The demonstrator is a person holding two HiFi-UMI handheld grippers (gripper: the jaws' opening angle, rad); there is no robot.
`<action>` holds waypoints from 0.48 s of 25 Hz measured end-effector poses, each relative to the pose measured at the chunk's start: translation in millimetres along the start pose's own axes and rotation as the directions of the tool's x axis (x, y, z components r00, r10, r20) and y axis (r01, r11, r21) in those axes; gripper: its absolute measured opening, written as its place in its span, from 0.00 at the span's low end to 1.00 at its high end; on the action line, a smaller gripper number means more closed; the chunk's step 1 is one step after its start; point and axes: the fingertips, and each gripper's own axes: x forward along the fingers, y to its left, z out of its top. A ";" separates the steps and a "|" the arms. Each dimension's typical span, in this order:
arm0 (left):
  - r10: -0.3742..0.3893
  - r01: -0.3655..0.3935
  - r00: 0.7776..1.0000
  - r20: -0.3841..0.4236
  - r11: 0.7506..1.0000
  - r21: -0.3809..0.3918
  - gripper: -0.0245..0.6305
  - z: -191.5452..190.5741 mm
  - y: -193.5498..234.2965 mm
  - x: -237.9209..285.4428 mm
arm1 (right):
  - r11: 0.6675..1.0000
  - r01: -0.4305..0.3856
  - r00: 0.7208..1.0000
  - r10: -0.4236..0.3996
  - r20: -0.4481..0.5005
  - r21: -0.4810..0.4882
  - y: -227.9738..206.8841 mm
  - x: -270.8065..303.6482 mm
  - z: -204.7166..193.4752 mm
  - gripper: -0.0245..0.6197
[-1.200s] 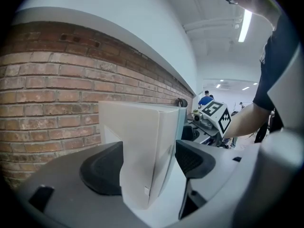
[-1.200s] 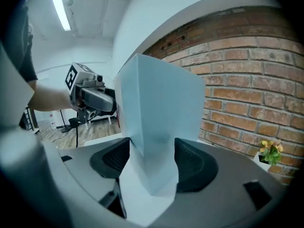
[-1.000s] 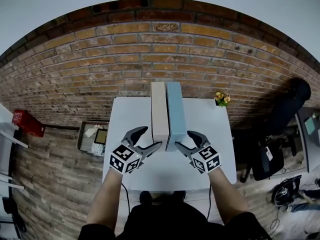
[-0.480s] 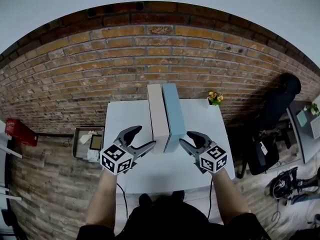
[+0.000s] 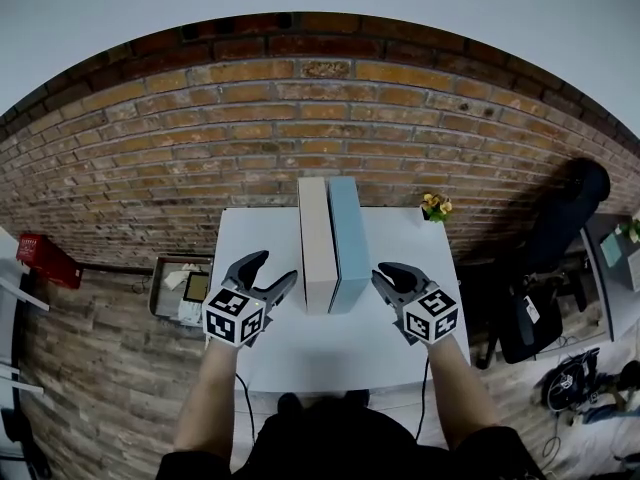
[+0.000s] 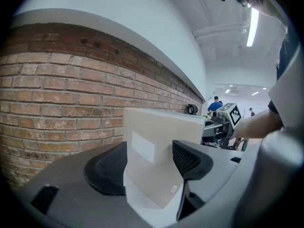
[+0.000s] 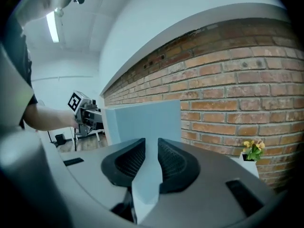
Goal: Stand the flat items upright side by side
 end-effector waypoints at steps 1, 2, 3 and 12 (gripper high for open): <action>0.015 -0.015 1.000 0.000 1.000 -0.002 0.52 0.2 -0.1 4.7 | 1.000 0.012 1.000 -0.012 -0.010 -0.011 -0.6 4.7 0.7 0.19; 0.031 -0.031 1.000 0.000 0.999 -0.010 0.52 0.4 0.2 9.2 | 1.000 0.020 1.000 -0.020 -0.015 -0.012 -1.3 8.5 1.5 0.18; 0.049 -0.049 0.999 -0.002 0.999 -0.022 0.51 0.0 1.5 13.5 | 1.000 0.025 1.000 -0.025 -0.017 -0.007 -1.8 11.7 2.3 0.17; 0.125 -0.127 0.992 -0.032 0.990 -0.064 0.43 -7.6 14.6 27.0 | 0.998 0.054 0.999 -0.054 -0.004 0.026 10.1 27.5 5.9 0.06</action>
